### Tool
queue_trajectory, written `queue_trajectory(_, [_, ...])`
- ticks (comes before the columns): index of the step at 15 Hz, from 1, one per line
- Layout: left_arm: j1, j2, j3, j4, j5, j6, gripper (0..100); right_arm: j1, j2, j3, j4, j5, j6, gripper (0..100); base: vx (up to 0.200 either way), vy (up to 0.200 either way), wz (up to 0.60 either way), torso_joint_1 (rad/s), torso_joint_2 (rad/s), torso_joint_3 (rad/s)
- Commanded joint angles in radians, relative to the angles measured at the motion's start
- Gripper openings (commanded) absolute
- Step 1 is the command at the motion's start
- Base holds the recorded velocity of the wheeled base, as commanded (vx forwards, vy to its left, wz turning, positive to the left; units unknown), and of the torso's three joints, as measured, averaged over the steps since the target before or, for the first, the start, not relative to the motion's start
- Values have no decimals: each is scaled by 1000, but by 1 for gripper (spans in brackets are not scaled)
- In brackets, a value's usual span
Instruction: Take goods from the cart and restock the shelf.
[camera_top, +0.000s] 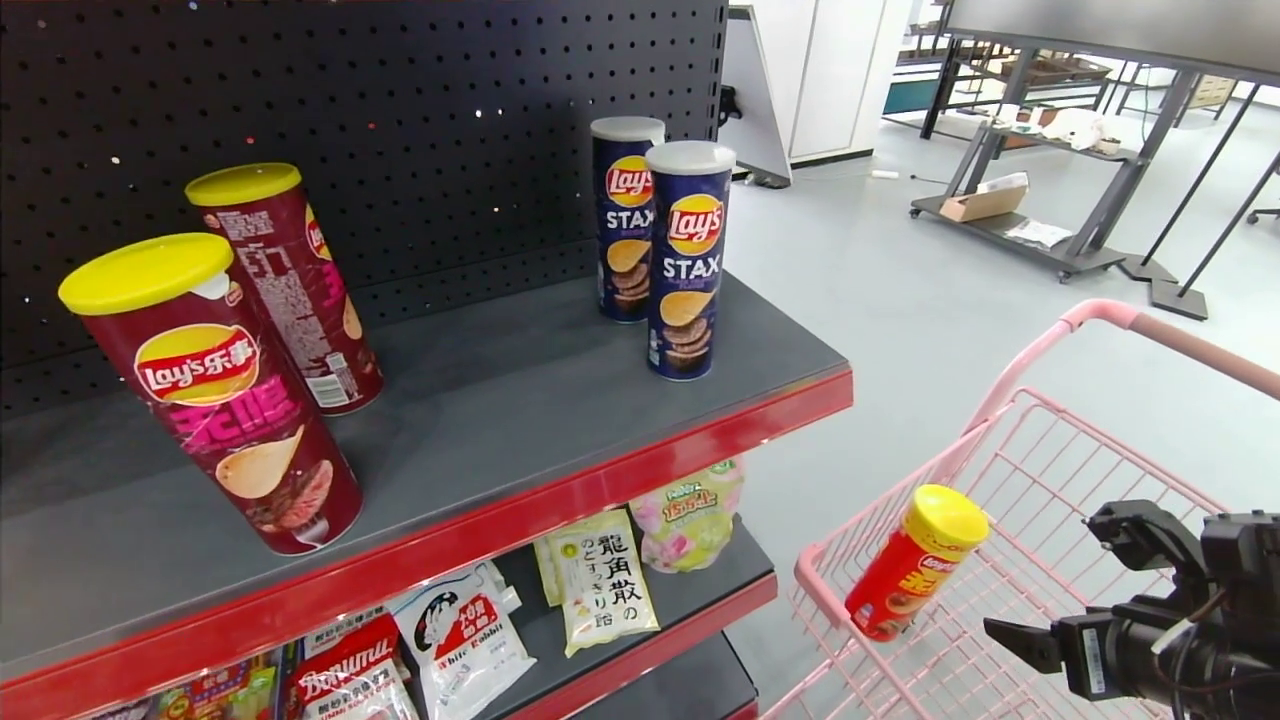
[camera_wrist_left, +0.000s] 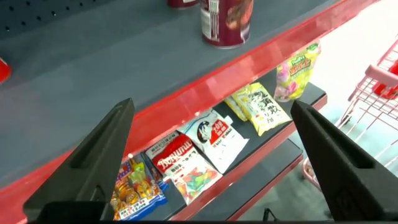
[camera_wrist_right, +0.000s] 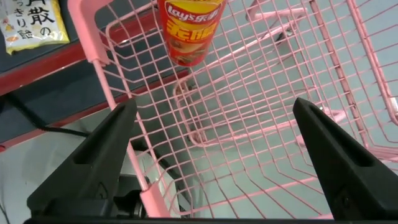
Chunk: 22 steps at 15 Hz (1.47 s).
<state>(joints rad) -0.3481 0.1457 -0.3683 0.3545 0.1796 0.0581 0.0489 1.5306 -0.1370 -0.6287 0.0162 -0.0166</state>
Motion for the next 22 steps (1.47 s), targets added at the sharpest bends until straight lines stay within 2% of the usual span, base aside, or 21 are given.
queue_trajectory(1, [0,2,0,0,0,0,100,0,-1,0,0,1,0,100,0,0,0,-168,476,310])
queue_trajectory(5, [0,2,11,-2,0,0,100,-1,42,-21,-22,2,18,100,0,0,0,-74,207,134])
queue_trajectory(8, [0,2,12,-2,0,0,100,6,158,-55,-166,5,56,100,0,0,0,0,0,0])
queue_trajectory(9, [0,2,11,-2,0,0,100,39,207,-50,-221,7,58,100,0,0,0,0,0,0])
queue_trajectory(13, [0,2,11,-2,5,0,100,104,272,-87,-232,1,102,100,0,0,0,0,0,0])
queue_trajectory(16, [0,2,11,-2,5,0,100,97,333,-98,-290,-2,104,100,0,0,0,0,0,0])
queue_trajectory(20, [0,5,12,0,5,0,100,71,447,-95,-457,-18,98,100,0,0,0,0,0,0])
queue_trajectory(22, [0,5,12,-2,5,0,100,66,457,-102,-465,-16,98,100,0,0,0,0,0,0])
